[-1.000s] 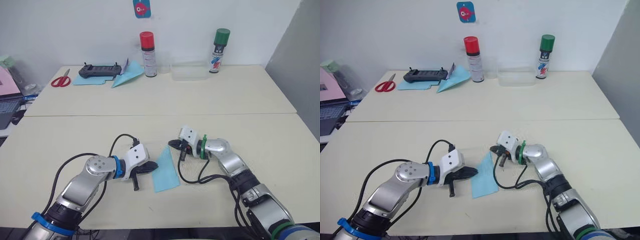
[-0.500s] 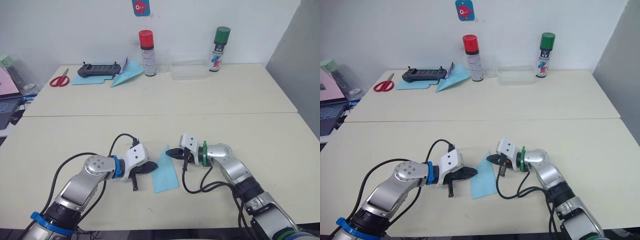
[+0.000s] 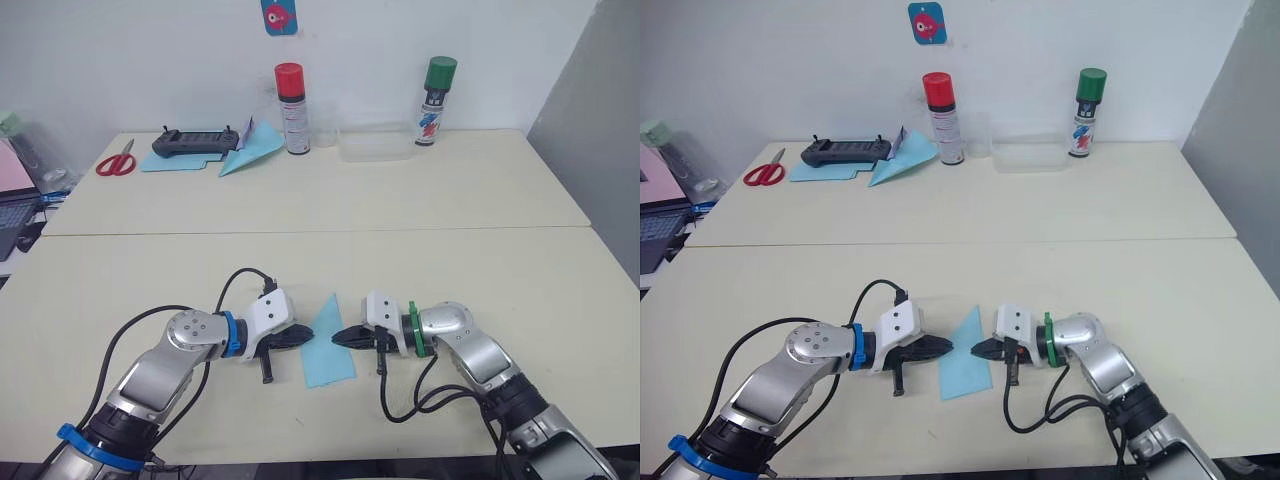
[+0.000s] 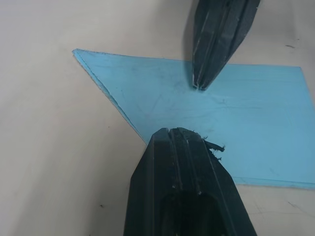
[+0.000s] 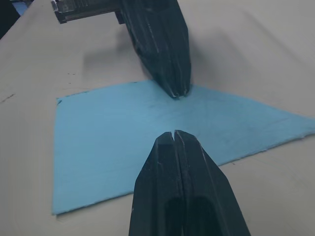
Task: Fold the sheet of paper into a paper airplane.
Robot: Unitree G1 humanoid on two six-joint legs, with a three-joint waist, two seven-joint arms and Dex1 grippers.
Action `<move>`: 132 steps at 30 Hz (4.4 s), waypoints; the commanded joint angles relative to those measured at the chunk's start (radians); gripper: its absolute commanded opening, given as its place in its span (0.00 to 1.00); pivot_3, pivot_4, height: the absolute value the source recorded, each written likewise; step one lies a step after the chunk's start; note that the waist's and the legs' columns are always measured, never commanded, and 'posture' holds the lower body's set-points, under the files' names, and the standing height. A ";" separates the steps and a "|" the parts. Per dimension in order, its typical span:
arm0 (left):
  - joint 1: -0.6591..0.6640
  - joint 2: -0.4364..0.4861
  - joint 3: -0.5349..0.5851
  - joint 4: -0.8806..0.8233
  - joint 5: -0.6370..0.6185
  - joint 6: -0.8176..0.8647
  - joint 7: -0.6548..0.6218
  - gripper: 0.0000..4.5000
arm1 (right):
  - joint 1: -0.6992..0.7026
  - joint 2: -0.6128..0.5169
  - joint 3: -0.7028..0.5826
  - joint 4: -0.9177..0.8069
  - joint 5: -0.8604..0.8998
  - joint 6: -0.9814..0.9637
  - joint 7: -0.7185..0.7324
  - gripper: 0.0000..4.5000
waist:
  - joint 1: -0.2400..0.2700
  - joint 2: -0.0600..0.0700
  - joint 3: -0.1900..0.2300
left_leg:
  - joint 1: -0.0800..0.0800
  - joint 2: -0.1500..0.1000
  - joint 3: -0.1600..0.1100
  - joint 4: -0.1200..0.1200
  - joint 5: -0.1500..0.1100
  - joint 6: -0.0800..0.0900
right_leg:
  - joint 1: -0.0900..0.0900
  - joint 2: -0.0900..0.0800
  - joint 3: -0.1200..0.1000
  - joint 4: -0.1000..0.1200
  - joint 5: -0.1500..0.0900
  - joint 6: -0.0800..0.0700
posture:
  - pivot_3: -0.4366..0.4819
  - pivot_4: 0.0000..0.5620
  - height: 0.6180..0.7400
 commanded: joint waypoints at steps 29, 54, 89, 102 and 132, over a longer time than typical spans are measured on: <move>-0.031 -0.058 -0.037 0.166 0.038 -0.008 0.007 0.00 | 0.099 -0.363 -0.050 -0.247 0.171 0.306 0.201 0.01 | 0.025 -0.002 -0.003 | -0.001 -0.013 -0.002 0.002 -0.003 -0.004 | 0.008 -0.016 -0.002 -0.011 -0.005 0.010 | 0.48 0.27 1.00; -0.687 -0.144 0.023 0.973 0.076 -1.264 -0.508 0.96 | 0.148 -0.304 -0.403 -0.509 0.471 0.694 -0.174 0.93 | 0.011 -0.014 0.030 | -0.043 -0.018 -0.008 0.008 0.006 -0.006 | -0.026 -0.017 -0.008 0.002 0.008 0.018 | 0.48 0.27 1.00; -0.634 -0.170 -0.228 0.920 -0.082 -1.405 -0.610 0.28 | 0.147 -0.294 -0.457 -0.505 0.512 0.685 -0.314 0.94 | -0.002 -0.014 0.030 | -0.039 -0.018 -0.007 0.024 0.007 -0.001 | -0.024 -0.014 -0.003 0.023 0.008 0.021 | 0.48 0.27 1.00; -0.431 0.066 -0.073 0.235 0.214 -0.482 -0.249 0.02 | 0.108 -0.215 -0.425 -0.426 0.406 0.538 -0.413 0.94 | -0.013 -0.014 0.030 | -0.038 -0.017 -0.007 0.023 0.007 -0.001 | -0.025 -0.014 -0.003 0.024 0.008 0.021 | 0.48 0.27 1.00; -0.024 0.086 0.462 -0.088 -0.135 0.000 -0.154 0.99 | -0.015 -0.144 -0.091 -0.220 0.041 0.030 -0.226 0.94 | -0.016 -0.013 0.030 | -0.036 -0.016 -0.005 0.024 0.007 -0.001 | -0.024 -0.014 -0.002 0.025 0.010 0.018 | 0.48 0.27 1.00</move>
